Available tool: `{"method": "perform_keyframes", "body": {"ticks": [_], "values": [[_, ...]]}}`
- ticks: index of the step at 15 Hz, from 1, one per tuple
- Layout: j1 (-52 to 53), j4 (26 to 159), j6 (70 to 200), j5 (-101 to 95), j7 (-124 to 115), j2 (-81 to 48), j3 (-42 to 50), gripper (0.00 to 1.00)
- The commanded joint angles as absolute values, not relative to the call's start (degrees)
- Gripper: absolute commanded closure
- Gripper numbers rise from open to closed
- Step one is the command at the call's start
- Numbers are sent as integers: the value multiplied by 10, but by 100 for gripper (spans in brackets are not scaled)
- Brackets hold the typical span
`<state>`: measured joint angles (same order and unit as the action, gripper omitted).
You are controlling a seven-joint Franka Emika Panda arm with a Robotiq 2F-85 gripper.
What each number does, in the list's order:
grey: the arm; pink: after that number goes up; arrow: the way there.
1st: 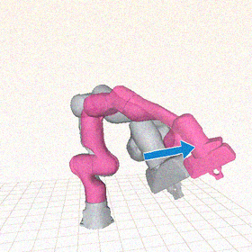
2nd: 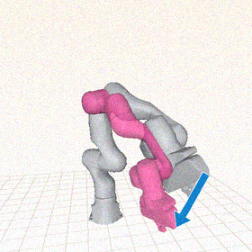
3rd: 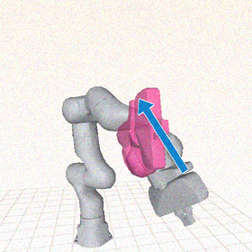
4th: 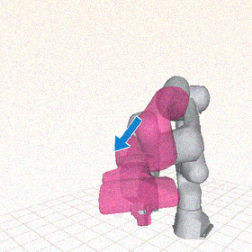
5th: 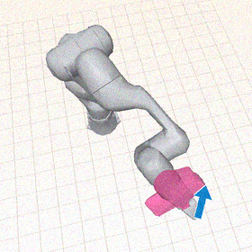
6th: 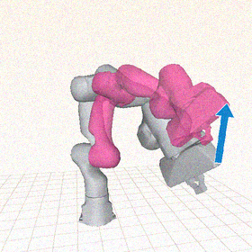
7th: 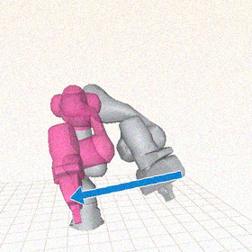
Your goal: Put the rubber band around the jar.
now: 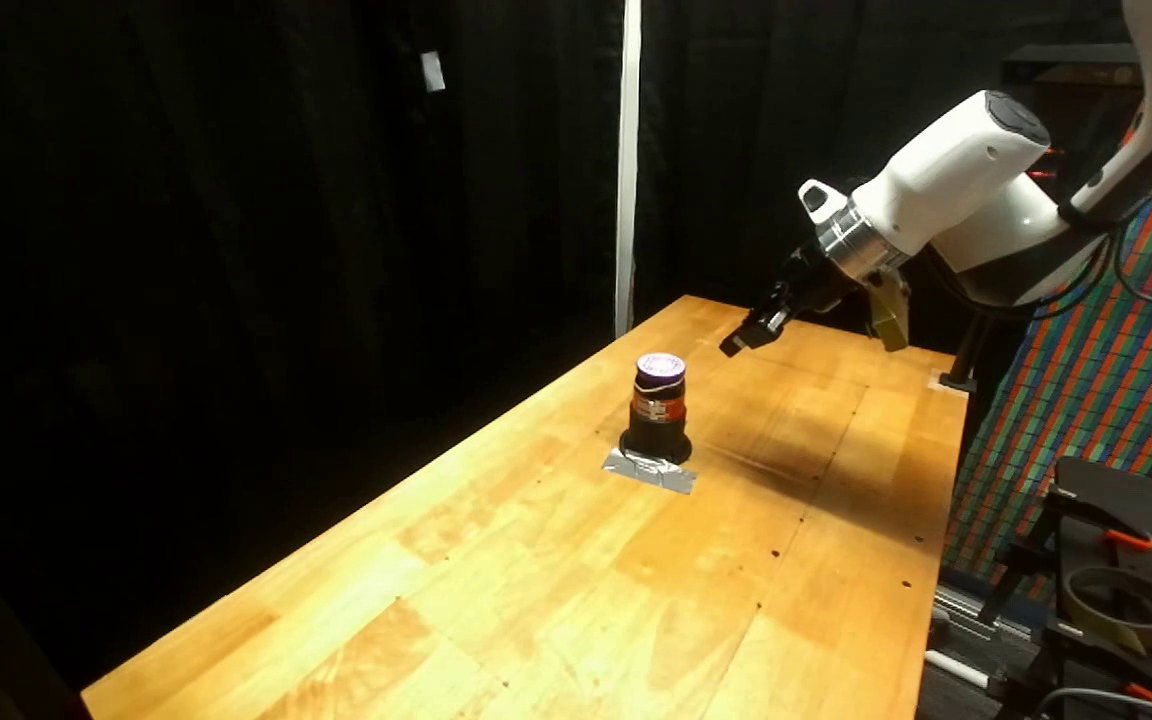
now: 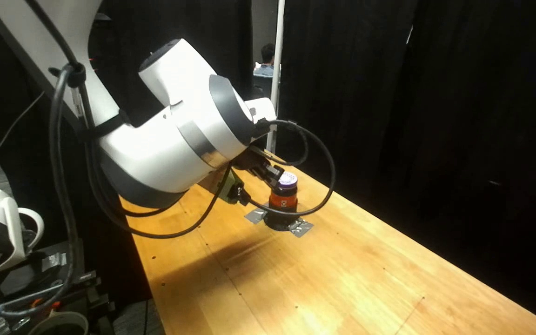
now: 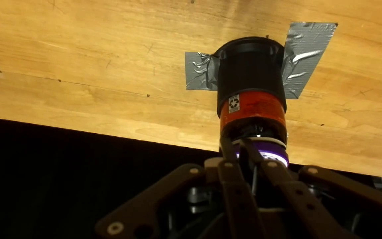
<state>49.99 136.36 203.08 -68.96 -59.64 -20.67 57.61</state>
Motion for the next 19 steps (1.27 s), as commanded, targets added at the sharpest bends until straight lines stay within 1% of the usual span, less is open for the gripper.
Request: {"method": "perform_keyframes", "body": {"ticks": [1,2,4,5,6,7,8,10,11,13,15,19], "values": [[546,1405,2103,-585,-515,-264,625,63],[552,1419,2101,-577,-507,-267,628,62],[568,1440,2043,-624,-512,-229,635,48],[584,1448,1979,-670,-527,-182,646,41],[609,1453,1926,-713,-553,-159,667,32],[624,1459,1884,-752,-569,-139,679,26],[639,1468,1838,-764,-571,-119,687,17],[666,1485,1746,-726,-522,-65,693,4],[684,1485,1699,-697,-497,-41,699,0],[715,1471,1607,-658,-462,11,702,0],[734,1446,1515,-641,-450,60,686,0],[728,1398,1336,-632,-454,174,602,0]]}}
